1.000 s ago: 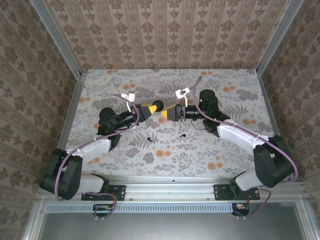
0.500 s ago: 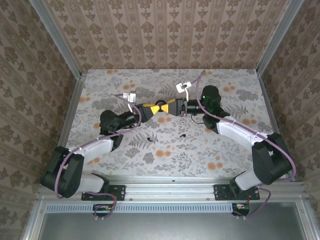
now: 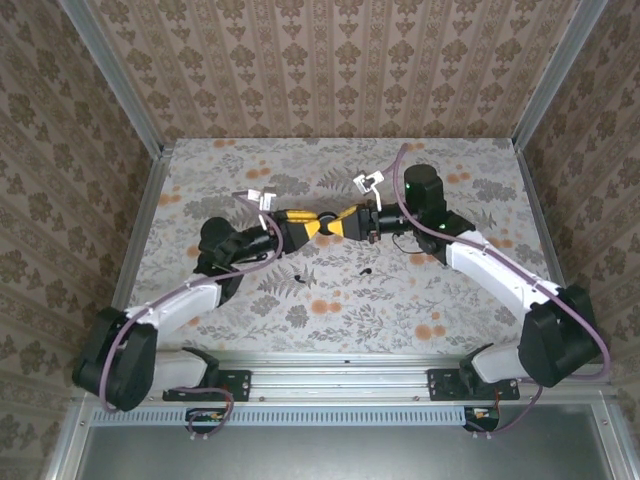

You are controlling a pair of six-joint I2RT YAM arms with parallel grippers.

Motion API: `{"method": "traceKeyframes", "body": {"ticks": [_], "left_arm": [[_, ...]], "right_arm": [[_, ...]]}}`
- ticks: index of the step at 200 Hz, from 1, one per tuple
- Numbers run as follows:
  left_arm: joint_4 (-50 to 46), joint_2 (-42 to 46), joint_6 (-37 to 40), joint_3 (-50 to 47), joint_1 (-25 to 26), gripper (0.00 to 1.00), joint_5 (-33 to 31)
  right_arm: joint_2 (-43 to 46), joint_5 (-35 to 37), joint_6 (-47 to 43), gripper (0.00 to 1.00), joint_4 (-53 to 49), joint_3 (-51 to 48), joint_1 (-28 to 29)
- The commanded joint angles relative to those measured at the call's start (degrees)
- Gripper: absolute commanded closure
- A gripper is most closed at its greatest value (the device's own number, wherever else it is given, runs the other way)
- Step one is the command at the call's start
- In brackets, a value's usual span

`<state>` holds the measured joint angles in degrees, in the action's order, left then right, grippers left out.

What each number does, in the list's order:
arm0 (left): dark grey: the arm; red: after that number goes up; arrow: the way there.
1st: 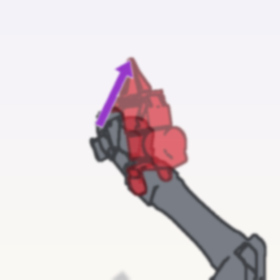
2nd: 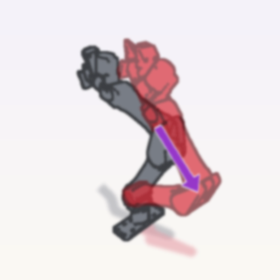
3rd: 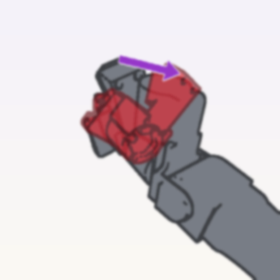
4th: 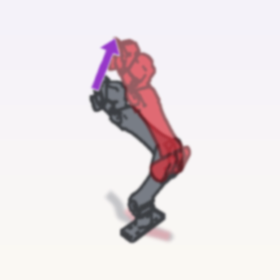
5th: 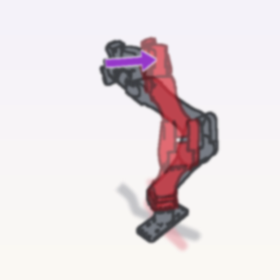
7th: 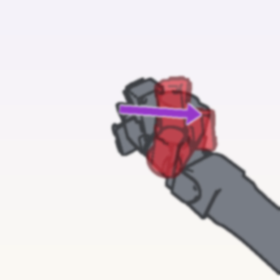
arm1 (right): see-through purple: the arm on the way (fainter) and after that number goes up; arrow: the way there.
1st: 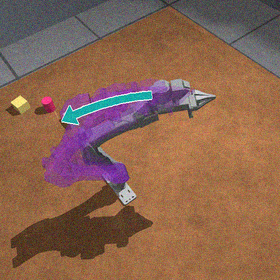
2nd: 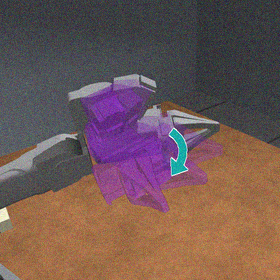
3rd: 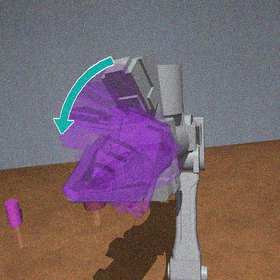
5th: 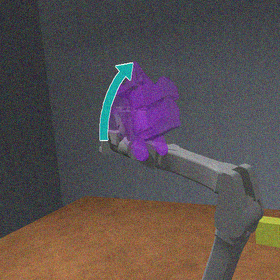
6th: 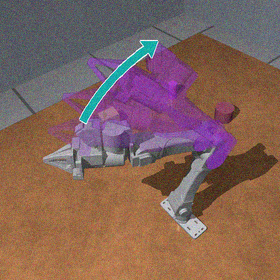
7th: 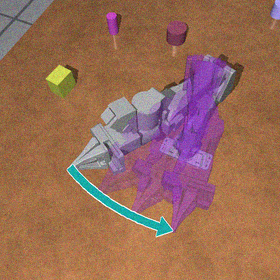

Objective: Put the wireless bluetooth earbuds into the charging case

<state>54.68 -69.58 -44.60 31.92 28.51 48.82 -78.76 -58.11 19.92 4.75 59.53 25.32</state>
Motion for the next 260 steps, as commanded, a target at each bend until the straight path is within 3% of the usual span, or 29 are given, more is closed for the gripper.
{"method": "traceKeyframes", "body": {"ticks": [1,41,91,164,260], "left_arm": [[-18.3,5.7,16.3,1.7,-0.1,0.53,-1.7],[-48.6,12.7,37.8,7.6,0.3,0.51,-3.7],[-62.1,14.8,52.5,10.4,0.7,0.53,-3.1],[-73.5,16.3,68.0,12.1,2.3,0.53,-3.4],[-76.9,15.0,73.2,13.4,5.5,0.49,-4.4]], "right_arm": [[2.1,1.2,-16.9,0.82,-19.9,4.7,0.1],[2.0,6.9,-30.3,0.79,-31.1,8.2,0.7],[0.1,15.3,-45.5,0.81,-41.3,12.7,4.1],[-3.8,25.8,-61.1,0.84,-48.9,17.8,9.8],[-4.2,28.9,-69.8,0.86,-47.7,17.6,14.7]]}}
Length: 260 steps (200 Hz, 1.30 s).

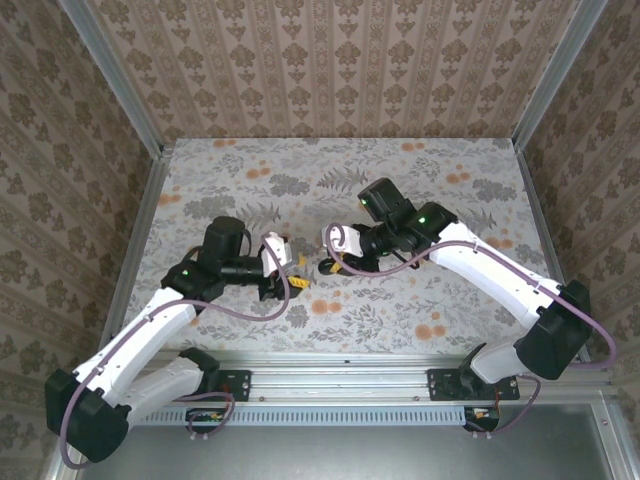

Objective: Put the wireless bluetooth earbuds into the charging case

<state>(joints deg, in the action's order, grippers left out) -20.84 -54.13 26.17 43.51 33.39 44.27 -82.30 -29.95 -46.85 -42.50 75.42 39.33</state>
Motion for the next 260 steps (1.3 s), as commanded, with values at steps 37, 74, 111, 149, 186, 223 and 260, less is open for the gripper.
{"method": "traceKeyframes", "body": {"ticks": [37,74,111,149,186,223,260], "left_arm": [[1.9,-1.3,0.2,1.0,1.1,0.49,0.5],[3.6,-3.7,-0.7,1.4,2.9,0.52,2.0],[6.1,-4.3,-2.3,1.2,3.7,0.62,1.7],[8.5,-4.5,-4.0,1.0,4.1,0.78,2.4],[8.5,-3.9,-3.8,-0.2,4.4,0.9,2.3],[13.8,-3.0,-6.0,-2.3,4.5,0.92,3.7],[15.6,-3.3,-7.1,-2.8,4.5,0.92,5.1]], "right_arm": [[-1.1,-1.2,-3.2,0.86,0.8,1.7,2.0],[-1.7,-3.9,-0.5,0.86,4.1,1.5,2.3],[-2.1,-6.1,0.4,0.86,5.2,1.4,2.5],[-2.4,-6.5,0.4,0.86,4.8,1.5,2.7],[-0.7,-6.5,2.7,0.75,7.2,-0.9,2.0],[4.7,-14.3,8.7,0.61,13.7,-7.0,-2.7],[6.7,-18.8,10.9,0.62,16.7,-9.4,-4.6]]}}
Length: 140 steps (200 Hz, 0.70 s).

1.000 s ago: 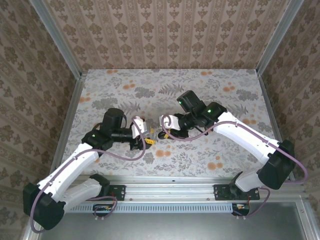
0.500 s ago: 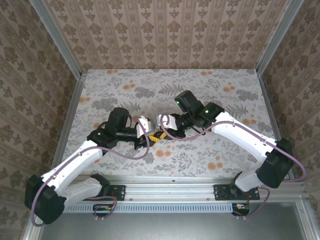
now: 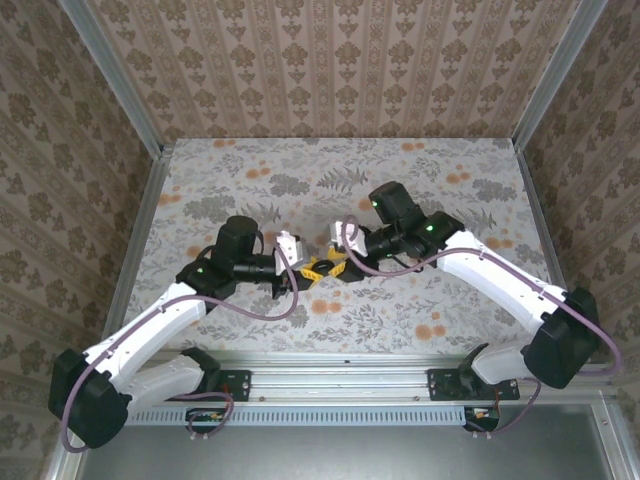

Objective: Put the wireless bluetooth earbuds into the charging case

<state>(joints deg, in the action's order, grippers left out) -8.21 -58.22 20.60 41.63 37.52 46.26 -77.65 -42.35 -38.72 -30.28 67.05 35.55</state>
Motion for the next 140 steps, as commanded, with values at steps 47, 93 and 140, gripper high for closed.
{"method": "traceKeyframes", "body": {"ticks": [47,93,140], "left_arm": [[6.6,1.2,-4.1,-2.0,0.3,0.92,3.6],[9.0,1.7,-6.0,-2.8,0.3,0.91,3.4],[10.7,2.2,-6.6,-3.3,0.3,0.91,3.8]], "right_arm": [[1.3,-9.4,3.8,0.74,5.4,-1.0,-1.4],[0.6,-9.9,3.8,0.66,3.2,-0.1,-1.4],[1.2,-13.1,6.4,0.71,6.7,-1.6,-3.3]]}}
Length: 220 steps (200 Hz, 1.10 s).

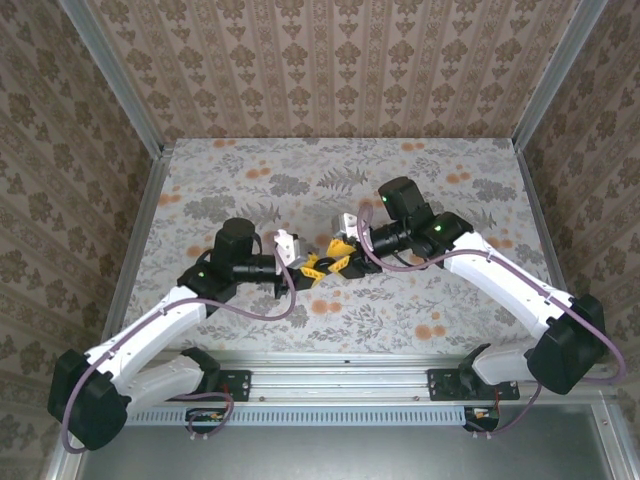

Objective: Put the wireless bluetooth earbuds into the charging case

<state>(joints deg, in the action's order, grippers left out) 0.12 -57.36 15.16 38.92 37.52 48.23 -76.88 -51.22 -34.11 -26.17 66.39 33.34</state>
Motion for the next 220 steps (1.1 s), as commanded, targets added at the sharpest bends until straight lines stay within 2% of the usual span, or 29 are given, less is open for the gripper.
{"method": "traceKeyframes", "body": {"ticks": [1,21,41,67,76,102,114,139,176,195,220], "left_arm": [[2.3,1.4,-1.2,-0.6,0.3,0.91,1.8],[3.1,1.4,-1.5,-0.7,0.3,0.91,1.9],[4.2,1.4,-2.1,-0.8,0.2,0.91,1.9],[4.9,1.5,-2.9,-1.0,0.3,0.91,2.2],[5.2,1.6,-3.2,-1.1,0.3,0.91,2.4],[6.3,1.6,-4.0,-1.3,0.3,0.91,2.4],[6.8,1.6,-4.3,-1.4,0.3,0.87,2.2],[5.9,1.7,-4.0,-1.3,0.4,0.76,1.3],[4.9,1.4,-3.6,-1.0,0.4,0.72,1.3],[4.9,1.1,-3.8,-0.8,0.4,0.67,1.4],[4.5,0.9,-3.7,-0.6,0.5,0.67,1.5]], "right_arm": [[0.5,-4.2,1.8,0.71,2.5,-0.9,-1.1],[0.6,-4.2,1.7,0.75,1.9,-0.6,-1.2],[0.2,-4.6,1.9,0.63,1.6,-0.4,-1.2],[0.2,-4.9,2.1,0.62,1.6,-0.6,-1.2],[0.2,-4.9,2.1,0.64,1.4,-0.5,-1.2],[0.3,-4.4,1.6,0.8,0.6,-0.4,-1.2],[0.5,-3.9,1.5,0.84,0.5,-0.3,-1.2],[1.0,-2.5,0.9,0.85,0.0,0.1,-1.1],[1.2,0.5,-1.7,0.85,-3.8,1.5,-0.3],[1.3,1.5,-2.3,0.85,-4.2,1.7,0.4],[1.4,2.8,-2.6,0.85,-4.2,1.9,1.2]]}}
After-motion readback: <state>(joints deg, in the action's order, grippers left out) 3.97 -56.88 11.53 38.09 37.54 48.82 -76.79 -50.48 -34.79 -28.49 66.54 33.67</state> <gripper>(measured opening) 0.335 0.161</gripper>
